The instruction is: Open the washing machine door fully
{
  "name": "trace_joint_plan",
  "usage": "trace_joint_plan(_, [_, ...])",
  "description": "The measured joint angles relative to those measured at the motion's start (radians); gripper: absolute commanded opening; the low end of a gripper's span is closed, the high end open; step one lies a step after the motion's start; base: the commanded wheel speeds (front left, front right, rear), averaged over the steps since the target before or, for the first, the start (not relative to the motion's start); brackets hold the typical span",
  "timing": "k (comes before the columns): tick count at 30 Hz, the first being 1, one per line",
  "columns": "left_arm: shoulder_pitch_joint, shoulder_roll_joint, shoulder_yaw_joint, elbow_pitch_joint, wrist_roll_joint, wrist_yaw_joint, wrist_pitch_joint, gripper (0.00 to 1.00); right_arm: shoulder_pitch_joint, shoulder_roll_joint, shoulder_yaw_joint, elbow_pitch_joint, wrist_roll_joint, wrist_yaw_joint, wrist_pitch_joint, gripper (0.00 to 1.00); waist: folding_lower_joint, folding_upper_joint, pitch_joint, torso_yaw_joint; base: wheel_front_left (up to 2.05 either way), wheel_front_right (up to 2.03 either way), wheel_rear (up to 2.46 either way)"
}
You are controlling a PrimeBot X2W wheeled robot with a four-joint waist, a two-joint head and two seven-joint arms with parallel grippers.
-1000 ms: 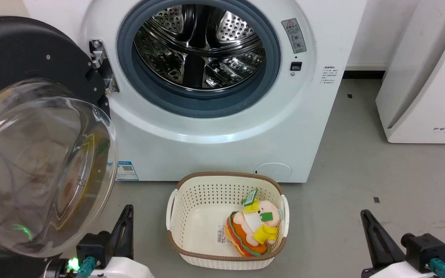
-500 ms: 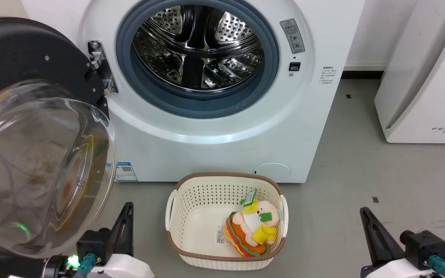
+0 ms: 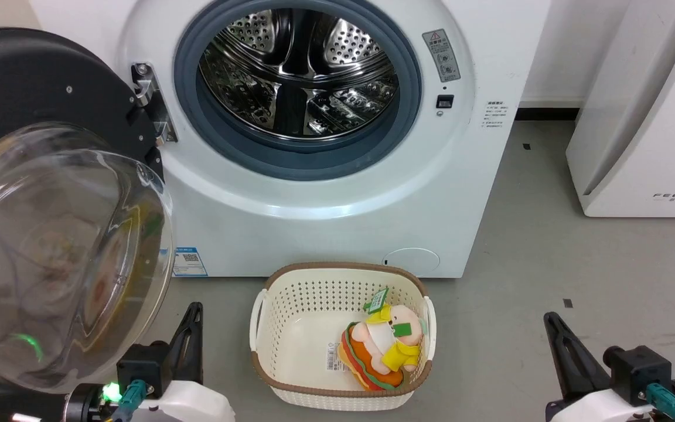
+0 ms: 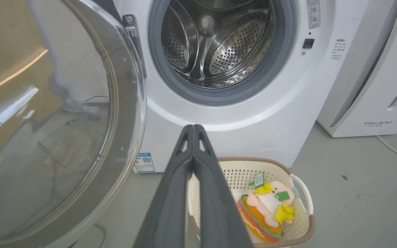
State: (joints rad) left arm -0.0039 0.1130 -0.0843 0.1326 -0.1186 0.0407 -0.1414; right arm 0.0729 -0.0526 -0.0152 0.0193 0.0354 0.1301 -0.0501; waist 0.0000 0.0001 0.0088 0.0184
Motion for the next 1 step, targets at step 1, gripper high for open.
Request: trace_joint_plan(1, [0.0, 0.0, 0.0, 0.0, 0.0, 0.0, 0.0, 0.0, 0.0, 0.0, 0.0, 0.0, 0.0, 0.0, 0.0, 0.0, 0.0, 0.0, 0.0, 0.0, 0.0, 0.0, 0.0])
